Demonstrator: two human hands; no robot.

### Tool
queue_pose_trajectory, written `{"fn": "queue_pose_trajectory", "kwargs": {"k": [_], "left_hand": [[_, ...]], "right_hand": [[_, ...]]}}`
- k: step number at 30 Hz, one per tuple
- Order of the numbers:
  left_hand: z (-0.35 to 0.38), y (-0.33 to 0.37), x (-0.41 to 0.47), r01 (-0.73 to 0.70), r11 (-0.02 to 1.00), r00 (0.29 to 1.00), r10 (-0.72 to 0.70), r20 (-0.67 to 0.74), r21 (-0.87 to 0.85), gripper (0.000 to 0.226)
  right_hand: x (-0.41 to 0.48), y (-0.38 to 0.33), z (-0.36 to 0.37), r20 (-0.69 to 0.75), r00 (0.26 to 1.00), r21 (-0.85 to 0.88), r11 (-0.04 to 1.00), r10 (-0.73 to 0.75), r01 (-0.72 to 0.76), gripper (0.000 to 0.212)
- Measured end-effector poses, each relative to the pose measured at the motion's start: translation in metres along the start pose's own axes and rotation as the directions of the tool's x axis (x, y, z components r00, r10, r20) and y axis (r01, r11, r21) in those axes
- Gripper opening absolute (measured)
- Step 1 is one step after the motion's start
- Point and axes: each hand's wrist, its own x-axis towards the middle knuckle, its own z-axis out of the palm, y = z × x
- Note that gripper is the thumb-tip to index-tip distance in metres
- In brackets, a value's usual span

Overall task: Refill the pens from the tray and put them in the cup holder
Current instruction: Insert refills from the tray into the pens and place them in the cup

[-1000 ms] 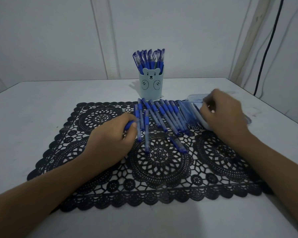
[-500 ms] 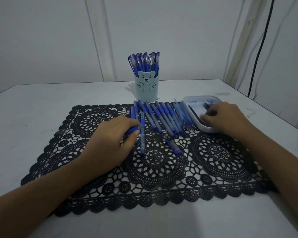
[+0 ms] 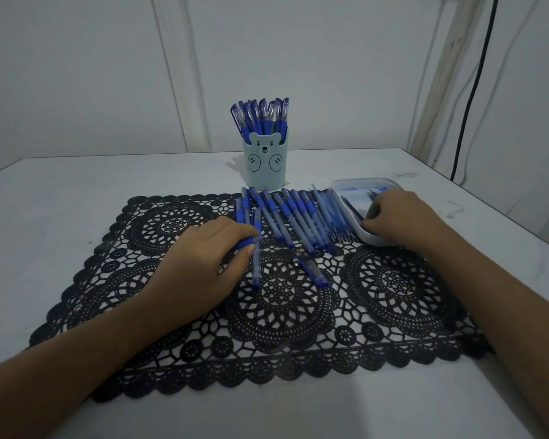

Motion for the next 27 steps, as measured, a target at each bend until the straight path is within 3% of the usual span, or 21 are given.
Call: {"fn": "queue_pose_trajectory", "kwargs": {"k": [4,7,9,11,13,15,17,27], "left_hand": [[0.000,0.000,-0.001,0.004,1.000,1.000,-0.004,-0.011,-0.011,0.027],[-0.001,0.000,-0.001,0.005,1.000,1.000,-0.005,-0.027,-0.022,0.027],[-0.001,0.000,-0.001,0.006,0.999,0.999,-0.008,-0.040,-0.041,0.027],[-0.001,0.000,-0.001,0.008,0.997,0.999,-0.012,-0.051,-0.073,0.027],[-0.001,0.000,-0.001,0.008,0.995,0.998,-0.014,-0.057,-0.103,0.027],[-0.002,0.000,-0.001,0.006,0.994,0.998,-0.012,-0.057,-0.111,0.026],[-0.002,0.000,-0.002,0.003,0.994,0.998,-0.009,-0.055,-0.114,0.026],[-0.004,0.001,-0.001,0.013,0.993,0.999,-0.017,-0.032,-0.121,0.026]], "right_hand": [[-0.002,-0.002,0.002,-0.068,0.996,0.008,0.999,0.050,-0.050,0.024],[-0.003,-0.003,-0.006,-0.234,0.971,0.241,0.970,0.051,0.008,0.017],[-0.007,-0.010,-0.015,-0.278,0.960,0.458,0.884,0.042,0.094,0.021],[-0.014,-0.020,-0.020,-0.243,0.970,0.699,0.696,0.016,0.163,0.024],[-0.027,-0.031,-0.024,-0.163,0.986,0.895,0.416,-0.033,0.162,0.018],[-0.043,-0.043,-0.023,-0.072,0.987,0.985,0.145,-0.143,0.093,0.014],[-0.059,-0.057,-0.019,-0.023,0.969,0.999,0.022,-0.245,0.029,0.016],[-0.082,-0.075,-0.007,0.021,0.938,1.000,0.018,-0.346,-0.016,0.014]]}}
